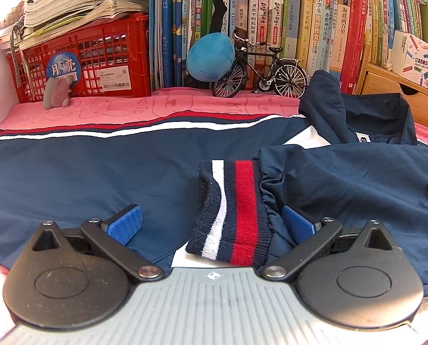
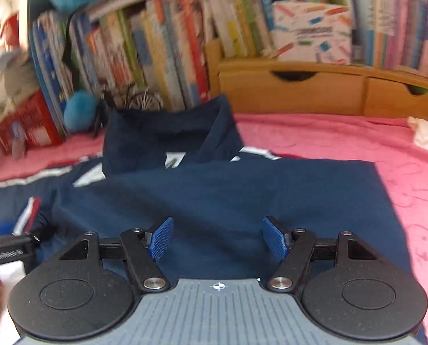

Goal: Fold clothes

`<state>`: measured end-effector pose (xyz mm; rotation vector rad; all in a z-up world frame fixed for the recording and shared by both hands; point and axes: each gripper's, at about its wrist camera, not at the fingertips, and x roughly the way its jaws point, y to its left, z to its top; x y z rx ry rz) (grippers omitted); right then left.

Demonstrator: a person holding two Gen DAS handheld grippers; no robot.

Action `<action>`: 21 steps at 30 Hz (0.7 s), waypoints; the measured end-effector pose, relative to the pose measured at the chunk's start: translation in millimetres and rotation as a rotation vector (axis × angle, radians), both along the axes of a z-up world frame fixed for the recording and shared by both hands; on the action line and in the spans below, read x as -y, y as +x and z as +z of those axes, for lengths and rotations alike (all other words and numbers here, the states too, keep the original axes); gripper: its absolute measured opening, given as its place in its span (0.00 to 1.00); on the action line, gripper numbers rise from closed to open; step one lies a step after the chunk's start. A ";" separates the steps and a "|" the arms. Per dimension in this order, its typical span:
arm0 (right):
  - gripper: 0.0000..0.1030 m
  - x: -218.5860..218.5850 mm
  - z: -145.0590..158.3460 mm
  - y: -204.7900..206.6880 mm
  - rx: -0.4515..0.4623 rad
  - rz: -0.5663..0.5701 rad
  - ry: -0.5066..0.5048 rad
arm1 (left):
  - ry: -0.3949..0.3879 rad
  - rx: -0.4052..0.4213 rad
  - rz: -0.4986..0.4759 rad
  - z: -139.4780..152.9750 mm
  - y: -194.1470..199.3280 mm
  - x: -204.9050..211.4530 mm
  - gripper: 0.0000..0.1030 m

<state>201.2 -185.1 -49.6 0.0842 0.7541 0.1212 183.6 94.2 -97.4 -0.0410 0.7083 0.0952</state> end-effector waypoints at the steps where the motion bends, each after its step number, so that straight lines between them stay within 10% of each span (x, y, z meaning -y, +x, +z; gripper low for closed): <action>1: 0.67 -2.5 -3.7 4.0 -0.003 0.001 -0.023 | 0.000 0.000 0.000 0.0 0.0 0.2 1.00; 9: 0.88 54.5 -13.1 24.9 -0.042 -0.211 -0.163 | 0.000 0.000 0.002 -0.4 0.2 1.4 1.00; 15: 0.79 100.0 2.2 19.3 -0.047 -0.499 -0.204 | 0.001 0.000 0.002 -0.5 0.5 1.9 1.00; 18: 0.79 77.8 22.5 -14.1 0.064 -0.350 -0.158 | -0.023 0.016 0.001 0.7 -0.7 0.4 0.95; 21: 0.81 19.3 37.7 -51.6 0.146 0.008 -0.100 | -0.223 0.116 -0.022 12.0 -16.8 -20.5 0.60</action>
